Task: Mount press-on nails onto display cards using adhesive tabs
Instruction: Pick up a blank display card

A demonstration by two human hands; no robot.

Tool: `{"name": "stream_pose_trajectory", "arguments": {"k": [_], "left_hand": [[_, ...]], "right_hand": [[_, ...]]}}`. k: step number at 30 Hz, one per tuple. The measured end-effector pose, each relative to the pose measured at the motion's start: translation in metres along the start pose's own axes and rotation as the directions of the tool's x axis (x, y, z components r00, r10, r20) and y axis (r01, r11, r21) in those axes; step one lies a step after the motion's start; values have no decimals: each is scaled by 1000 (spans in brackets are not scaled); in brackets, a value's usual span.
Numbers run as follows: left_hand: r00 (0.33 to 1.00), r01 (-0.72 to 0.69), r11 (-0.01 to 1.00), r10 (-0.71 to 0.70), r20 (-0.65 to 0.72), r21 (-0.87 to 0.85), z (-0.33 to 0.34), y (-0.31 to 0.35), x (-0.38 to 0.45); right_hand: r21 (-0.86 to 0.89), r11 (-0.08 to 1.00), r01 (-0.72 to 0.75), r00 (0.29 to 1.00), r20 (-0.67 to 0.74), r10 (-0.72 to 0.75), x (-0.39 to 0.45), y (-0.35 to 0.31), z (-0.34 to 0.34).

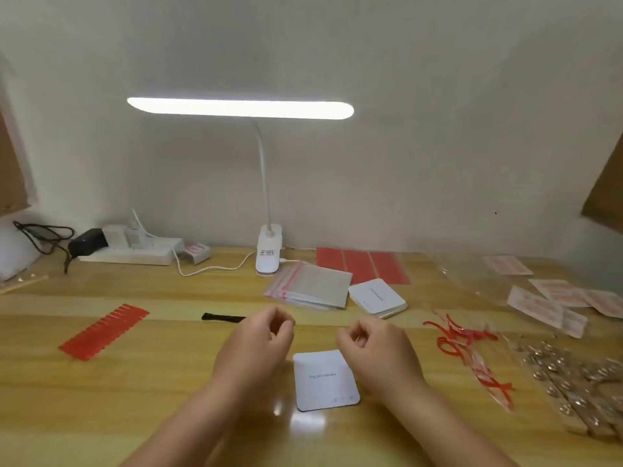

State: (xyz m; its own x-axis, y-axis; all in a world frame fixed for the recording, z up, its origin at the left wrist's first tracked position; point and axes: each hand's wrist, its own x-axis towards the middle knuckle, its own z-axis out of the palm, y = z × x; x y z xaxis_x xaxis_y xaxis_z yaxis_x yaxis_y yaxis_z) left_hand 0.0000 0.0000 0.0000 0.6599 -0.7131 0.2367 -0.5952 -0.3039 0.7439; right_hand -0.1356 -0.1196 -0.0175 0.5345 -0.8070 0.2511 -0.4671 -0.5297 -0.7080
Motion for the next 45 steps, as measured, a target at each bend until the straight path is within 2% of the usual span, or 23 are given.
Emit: {"name": "stream_pose_trajectory", "arguments": {"k": [1, 3, 9, 14, 20, 23, 26, 29, 36, 38, 40, 42, 44, 45], "left_hand": [[998, 60, 998, -60, 15, -17, 5, -3, -1], [997, 74, 997, -74, -8, 16, 13, -11, -8], [992, -124, 976, 125, 8, 178, 18, -16, -24], [985, -167, 950, 172, 7, 263, 20, -15, -23], [974, -220, 928, 225, 20, 299, 22, -17, -20], [957, -287, 887, 283, 66, 362, 25, -16, -19], [952, -306, 825, 264, 156, 474, 29, -16, -22], [942, -335, 755, 281, 183, 563, 31, -16, -26], [953, -304, 807, 269, 143, 506, 30, -16, -25], [954, -300, 855, 269, 132, 424, 27, -16, -25], [952, -306, 922, 290, 102, 236, 24, -16, -24], [945, -328, 944, 327, 31, 46, 20, -16, -22], [941, -332, 935, 318, -120, -124, 18, -14, -19], [951, -291, 926, 252, -178, -241, 17, -11, -18]], "right_hand": [[-5, 1000, -12, 1000, 0, 12, 0, 2, 2], [27, 999, -28, 998, -51, 29, -2, 6, 3], [104, 995, 9, 995, -101, 2, -12, 13, -2], [5, 996, 89, 993, -81, -89, -16, 12, 1], [-32, 993, 111, 989, -90, -113, -15, 11, 1], [-113, 985, 133, 987, -75, -142, -18, 10, -1], [-218, 967, 135, 986, -64, -152, -19, 10, -4], [-306, 945, 115, 989, -51, -137, -20, 9, -4], [-398, 913, 88, 996, 20, -88, -21, 10, -3], [-413, 905, 101, 994, 71, -78, -20, 9, -2], [-309, 945, 110, 990, 115, -78, -19, 8, -2], [-35, 995, 95, 988, 122, -90, -18, 7, -2], [275, 961, 23, 991, 118, -57, -17, 3, -2], [391, 920, 1, 994, 104, -45, -17, 1, -3]]}}
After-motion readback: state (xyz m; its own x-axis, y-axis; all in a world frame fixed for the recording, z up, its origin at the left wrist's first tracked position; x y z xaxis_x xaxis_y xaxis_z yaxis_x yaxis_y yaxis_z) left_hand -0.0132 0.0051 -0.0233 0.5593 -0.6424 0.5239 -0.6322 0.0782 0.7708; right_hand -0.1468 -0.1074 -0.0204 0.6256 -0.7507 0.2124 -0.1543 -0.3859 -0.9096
